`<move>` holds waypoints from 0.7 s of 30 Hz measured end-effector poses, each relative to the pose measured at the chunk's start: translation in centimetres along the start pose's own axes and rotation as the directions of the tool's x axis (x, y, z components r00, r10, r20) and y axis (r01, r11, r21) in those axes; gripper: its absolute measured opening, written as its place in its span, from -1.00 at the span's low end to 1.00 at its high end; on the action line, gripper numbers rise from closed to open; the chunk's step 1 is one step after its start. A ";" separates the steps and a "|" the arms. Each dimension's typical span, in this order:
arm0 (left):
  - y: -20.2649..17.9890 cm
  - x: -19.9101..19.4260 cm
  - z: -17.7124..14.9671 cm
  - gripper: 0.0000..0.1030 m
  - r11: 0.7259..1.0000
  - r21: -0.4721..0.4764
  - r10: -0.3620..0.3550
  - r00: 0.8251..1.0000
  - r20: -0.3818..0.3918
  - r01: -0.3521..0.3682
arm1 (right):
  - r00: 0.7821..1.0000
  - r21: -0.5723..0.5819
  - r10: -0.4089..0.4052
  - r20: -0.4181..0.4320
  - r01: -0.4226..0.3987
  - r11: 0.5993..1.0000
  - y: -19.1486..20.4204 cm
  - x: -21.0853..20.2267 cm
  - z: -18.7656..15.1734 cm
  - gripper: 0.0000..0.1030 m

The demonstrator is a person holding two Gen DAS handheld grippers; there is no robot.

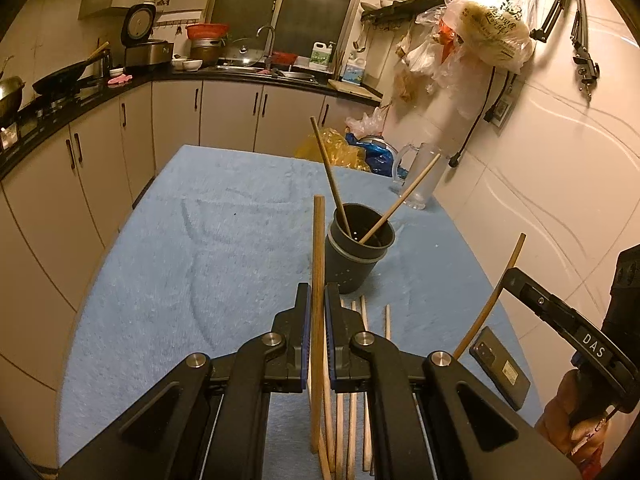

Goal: Organize utensils
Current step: 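Lift the chopstick upright and move it over the grey cup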

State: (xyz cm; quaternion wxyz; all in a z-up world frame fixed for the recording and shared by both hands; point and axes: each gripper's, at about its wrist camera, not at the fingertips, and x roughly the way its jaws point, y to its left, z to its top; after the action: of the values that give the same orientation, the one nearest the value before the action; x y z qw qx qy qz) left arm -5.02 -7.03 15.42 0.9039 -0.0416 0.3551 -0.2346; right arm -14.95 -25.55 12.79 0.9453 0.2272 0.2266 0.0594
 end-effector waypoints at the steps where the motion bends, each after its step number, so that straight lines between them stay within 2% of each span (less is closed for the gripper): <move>1: -0.1 -0.1 0.1 -0.88 1.000 0.003 -0.001 1.000 0.000 0.001 | 1.000 0.006 0.003 0.001 -0.003 1.000 -0.1 -0.1 0.1 -0.88; 13: -0.7 -0.6 1.4 -0.88 1.000 0.011 -0.005 1.000 0.020 0.005 | 1.000 0.021 0.020 0.025 -0.020 1.000 -0.3 -0.8 1.2 -0.88; 21: -1.6 -0.7 3.4 -0.88 1.000 0.027 -0.005 0.999 0.044 0.003 | 0.998 0.024 0.026 0.059 -0.028 0.999 -0.1 -1.3 3.0 -0.88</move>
State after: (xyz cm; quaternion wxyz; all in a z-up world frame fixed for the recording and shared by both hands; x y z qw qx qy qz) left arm -3.85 -8.38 18.80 0.9115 -0.0354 0.3320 -0.2402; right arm -14.70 -27.10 15.63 0.9478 0.2435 0.1962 0.0627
